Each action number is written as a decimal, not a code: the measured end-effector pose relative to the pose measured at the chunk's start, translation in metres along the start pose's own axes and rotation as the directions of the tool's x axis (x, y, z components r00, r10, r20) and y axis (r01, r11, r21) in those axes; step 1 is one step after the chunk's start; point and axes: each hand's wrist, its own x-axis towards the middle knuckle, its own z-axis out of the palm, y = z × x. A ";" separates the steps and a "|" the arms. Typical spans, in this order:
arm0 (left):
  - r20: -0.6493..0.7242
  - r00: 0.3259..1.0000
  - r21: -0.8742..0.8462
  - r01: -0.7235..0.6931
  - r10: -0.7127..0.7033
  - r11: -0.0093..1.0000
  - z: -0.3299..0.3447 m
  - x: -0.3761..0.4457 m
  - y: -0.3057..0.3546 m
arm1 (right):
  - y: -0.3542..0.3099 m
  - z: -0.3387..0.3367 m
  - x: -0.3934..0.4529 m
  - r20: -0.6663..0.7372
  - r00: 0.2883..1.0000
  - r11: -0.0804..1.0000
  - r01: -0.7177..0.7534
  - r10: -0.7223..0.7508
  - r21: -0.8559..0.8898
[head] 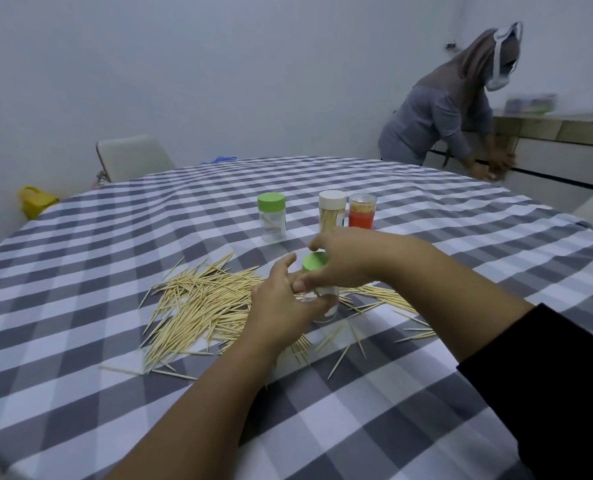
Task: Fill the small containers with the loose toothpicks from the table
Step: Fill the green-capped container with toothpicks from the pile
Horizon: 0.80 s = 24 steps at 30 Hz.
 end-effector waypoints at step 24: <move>0.017 1.000 0.019 -0.017 0.017 1.000 0.002 -0.003 0.006 | 0.102 0.056 0.015 -0.080 0.914 0.788 -0.294 0.397 0.540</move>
